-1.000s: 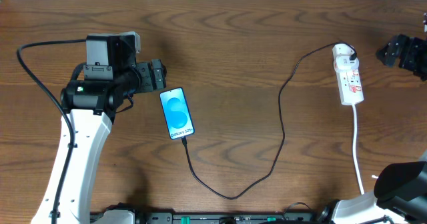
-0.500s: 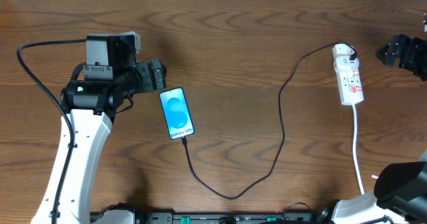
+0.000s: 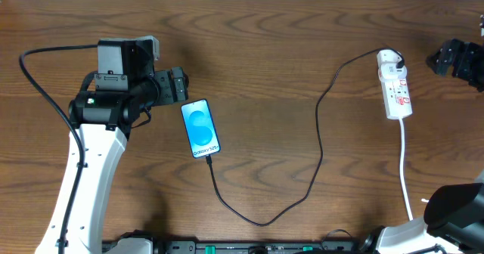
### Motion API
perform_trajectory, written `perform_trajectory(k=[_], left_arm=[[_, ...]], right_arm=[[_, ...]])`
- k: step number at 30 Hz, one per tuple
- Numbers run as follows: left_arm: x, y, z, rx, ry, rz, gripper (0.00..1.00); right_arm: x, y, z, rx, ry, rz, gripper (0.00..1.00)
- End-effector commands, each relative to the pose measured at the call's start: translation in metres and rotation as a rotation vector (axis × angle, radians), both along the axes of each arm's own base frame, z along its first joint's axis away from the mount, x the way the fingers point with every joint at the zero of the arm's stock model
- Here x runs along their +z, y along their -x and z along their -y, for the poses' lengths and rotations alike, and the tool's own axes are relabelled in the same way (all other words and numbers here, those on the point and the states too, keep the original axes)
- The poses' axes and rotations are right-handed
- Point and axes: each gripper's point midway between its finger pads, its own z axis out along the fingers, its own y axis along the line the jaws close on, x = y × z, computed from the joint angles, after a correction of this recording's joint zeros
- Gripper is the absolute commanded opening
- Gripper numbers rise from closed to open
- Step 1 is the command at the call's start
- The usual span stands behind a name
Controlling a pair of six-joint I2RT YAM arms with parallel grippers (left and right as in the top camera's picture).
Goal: Plug charger to phone and switch on socket
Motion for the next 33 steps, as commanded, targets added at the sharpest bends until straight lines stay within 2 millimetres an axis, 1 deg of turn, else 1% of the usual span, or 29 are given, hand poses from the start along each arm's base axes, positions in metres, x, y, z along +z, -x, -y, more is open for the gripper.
perform_trajectory(k=[1, 7, 13, 15, 18, 23, 27, 33], left_arm=[[0.002, 0.004, -0.001, -0.013, -0.017, 0.012, 0.93], [0.016, 0.012, -0.001, -0.012, -0.014, 0.052, 0.93], [0.028, 0.025, -0.002, -0.011, -0.011, 0.132, 0.93], [0.028, 0.025, -0.002, -0.01, -0.008, 0.182, 0.93], [0.021, 0.025, -0.002, -0.01, -0.003, 0.258, 0.93], [0.014, 0.031, 0.002, -0.028, 0.027, 0.431, 0.93], [0.017, 0.042, 0.002, -0.028, 0.033, 0.58, 0.93], [0.024, 0.058, 0.0, -0.026, 0.038, 0.748, 0.93]], right_arm=[[0.01, 0.0, 0.0, -0.01, 0.007, 0.023, 0.99], [0.01, 0.0, 0.0, -0.01, 0.006, 0.023, 0.99], [0.01, 0.0, 0.0, -0.01, 0.006, 0.023, 0.99], [0.01, 0.0, 0.0, -0.01, 0.006, 0.022, 0.99], [0.01, 0.0, 0.0, -0.01, 0.007, 0.023, 0.99], [0.01, 0.0, 0.0, -0.01, 0.007, 0.023, 1.0], [0.01, 0.0, 0.0, -0.01, 0.007, 0.023, 0.99], [0.01, 0.0, 0.0, -0.01, 0.007, 0.023, 0.99]])
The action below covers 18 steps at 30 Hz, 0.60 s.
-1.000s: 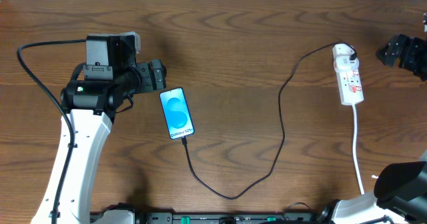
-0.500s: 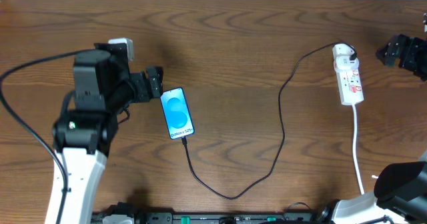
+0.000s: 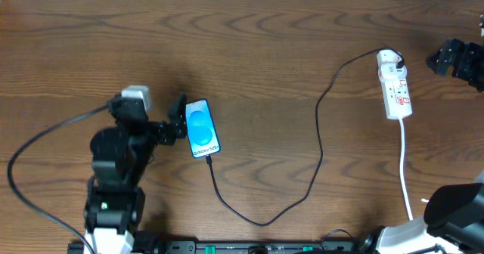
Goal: Plug charger to phone and switch on socket
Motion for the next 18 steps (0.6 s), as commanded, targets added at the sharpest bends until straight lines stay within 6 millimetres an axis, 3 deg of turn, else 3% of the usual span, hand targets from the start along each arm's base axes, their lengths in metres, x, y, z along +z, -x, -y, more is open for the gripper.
perform_trajectory(k=[1, 11, 18], left_arm=[[0.001, 0.011, 0.001, -0.014, -0.01, 0.074, 0.93], [0.018, 0.033, -0.001, -0.008, 0.001, 0.328, 0.93], [0.018, 0.049, -0.009, 0.023, 0.003, 0.475, 0.93]], right_arm=[[0.01, 0.0, 0.0, -0.009, 0.006, 0.024, 0.99], [0.01, 0.0, 0.0, -0.009, 0.006, 0.024, 0.99], [0.01, 0.0, 0.0, -0.009, 0.006, 0.024, 0.99]])
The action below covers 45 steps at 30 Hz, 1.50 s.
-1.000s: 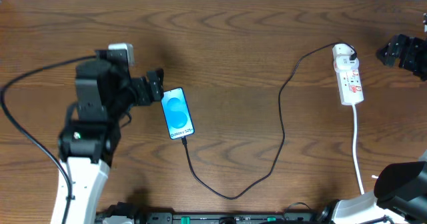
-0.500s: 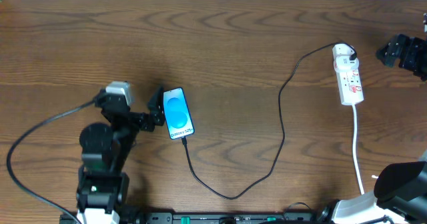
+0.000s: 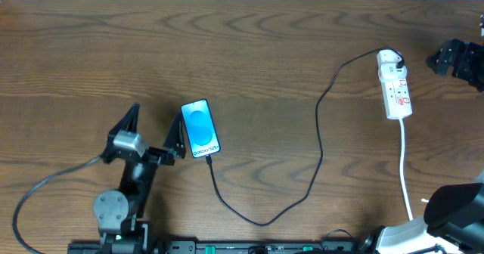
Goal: Plug charger to phone and switch on socket
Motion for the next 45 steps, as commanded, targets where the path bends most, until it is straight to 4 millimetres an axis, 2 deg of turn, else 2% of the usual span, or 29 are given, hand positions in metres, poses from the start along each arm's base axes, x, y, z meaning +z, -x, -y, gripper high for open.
perform_trajectory(k=[1, 5, 11, 15, 21, 26, 34, 39, 45], left_arm=[[-0.002, 0.007, -0.005, 0.022, -0.015, 0.053, 0.93], [-0.004, 0.013, -0.009, 0.035, -0.015, 0.08, 0.93], [0.007, 0.02, -0.009, 0.037, -0.013, 0.129, 0.93], [0.007, 0.023, -0.009, 0.036, -0.014, 0.131, 0.93], [-0.015, 0.02, -0.009, 0.035, -0.016, 0.039, 0.93], [-0.015, 0.025, -0.009, 0.041, -0.032, 0.044, 0.93], [-0.032, 0.027, -0.011, 0.079, -0.179, 0.014, 0.94], [-0.043, 0.024, -0.021, 0.117, -0.18, -0.035, 0.93], [-0.078, 0.019, -0.045, 0.198, -0.173, -0.191, 0.93]], right_arm=[[0.01, 0.0, 0.0, -0.009, 0.006, 0.024, 0.99], [0.01, 0.0, 0.0, -0.009, 0.006, 0.024, 0.99], [0.01, 0.0, 0.0, -0.009, 0.006, 0.024, 0.99], [0.01, 0.0, 0.0, -0.009, 0.007, 0.024, 0.99], [0.01, 0.0, 0.0, -0.009, 0.006, 0.024, 0.99], [0.01, 0.0, 0.0, -0.009, 0.006, 0.024, 0.99], [0.01, 0.0, 0.0, -0.009, 0.006, 0.024, 0.99], [0.01, 0.0, 0.0, -0.009, 0.006, 0.024, 0.99], [0.01, 0.0, 0.0, -0.009, 0.006, 0.024, 0.99]])
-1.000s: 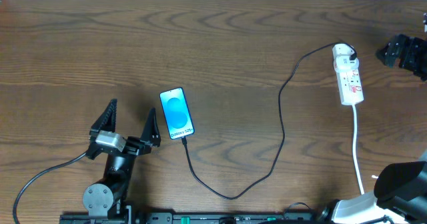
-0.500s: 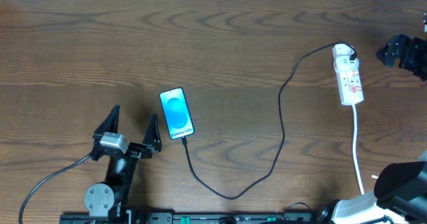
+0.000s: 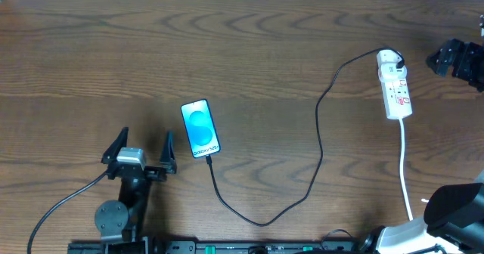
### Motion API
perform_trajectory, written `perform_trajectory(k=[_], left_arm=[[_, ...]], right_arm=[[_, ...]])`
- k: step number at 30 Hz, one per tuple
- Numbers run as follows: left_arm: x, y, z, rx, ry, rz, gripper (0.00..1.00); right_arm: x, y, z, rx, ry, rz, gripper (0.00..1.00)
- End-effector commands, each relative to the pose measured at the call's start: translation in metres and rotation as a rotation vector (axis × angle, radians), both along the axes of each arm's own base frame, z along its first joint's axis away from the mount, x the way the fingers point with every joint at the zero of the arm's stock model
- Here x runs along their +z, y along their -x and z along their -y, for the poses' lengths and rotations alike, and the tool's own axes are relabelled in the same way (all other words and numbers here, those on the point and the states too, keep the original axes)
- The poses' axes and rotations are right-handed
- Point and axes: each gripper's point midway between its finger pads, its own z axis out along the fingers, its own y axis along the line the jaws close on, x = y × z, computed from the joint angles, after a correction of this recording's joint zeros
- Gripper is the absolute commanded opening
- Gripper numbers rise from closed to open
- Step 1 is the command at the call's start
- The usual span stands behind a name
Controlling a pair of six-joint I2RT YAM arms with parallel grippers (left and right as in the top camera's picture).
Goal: Plug charger to phone and switch on socket
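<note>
The phone [image 3: 201, 128] lies face up on the wooden table [image 3: 249, 42], its screen lit blue. A black charger cable [image 3: 318, 148] runs from the phone's lower end in a loop to the white socket strip [image 3: 395, 85] at the right, where its plug sits in the top outlet. My left gripper [image 3: 144, 147] stands open near the front edge, left of the phone and apart from it. My right gripper [image 3: 446, 59] is at the far right edge beside the strip; its fingers are too dark to read.
The strip's white lead [image 3: 407, 171] runs down toward the front edge at the right. The left arm's black cable [image 3: 68, 201] trails over the table at the front left. The right arm's base [image 3: 454, 209] fills the lower right corner.
My left arm has drawn back toward the front edge, its open gripper now a little lower and farther from the phone. Phone, cable, strip and right gripper have not moved.
My left gripper was at the phone's upper left corner with the arm stretched over the table. Then it was beside the phone's left edge, arm folded lower. Then it stood open, left of the phone. Now it sits lower still, near the front edge.
</note>
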Motion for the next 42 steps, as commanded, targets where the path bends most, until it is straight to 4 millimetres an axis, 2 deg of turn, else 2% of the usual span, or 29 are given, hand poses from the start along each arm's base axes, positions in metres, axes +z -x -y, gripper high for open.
perform_trajectory(k=[1, 7, 17, 23, 32, 42], left_arm=[[-0.013, 0.0, -0.012, 0.047, -0.01, -0.047, 0.93], [-0.041, 0.002, -0.027, 0.132, 0.002, -0.166, 0.93], [-0.042, 0.002, -0.025, 0.128, 0.02, -0.168, 0.93], [-0.043, 0.002, -0.027, 0.15, 0.115, -0.176, 0.93], [-0.043, 0.002, -0.014, 0.1, 0.112, -0.179, 0.93], [-0.043, 0.002, -0.014, 0.097, 0.074, -0.177, 0.93]], right_arm=[[0.01, 0.0, 0.0, -0.009, 0.006, 0.024, 0.99], [0.01, 0.0, 0.0, -0.009, 0.006, 0.024, 0.99], [0.01, 0.0, 0.0, -0.009, 0.006, 0.024, 0.99], [0.01, 0.0, 0.0, -0.009, 0.006, 0.024, 0.99], [0.01, 0.0, 0.0, -0.009, 0.006, 0.024, 0.99], [0.01, 0.0, 0.0, -0.009, 0.006, 0.024, 0.99]])
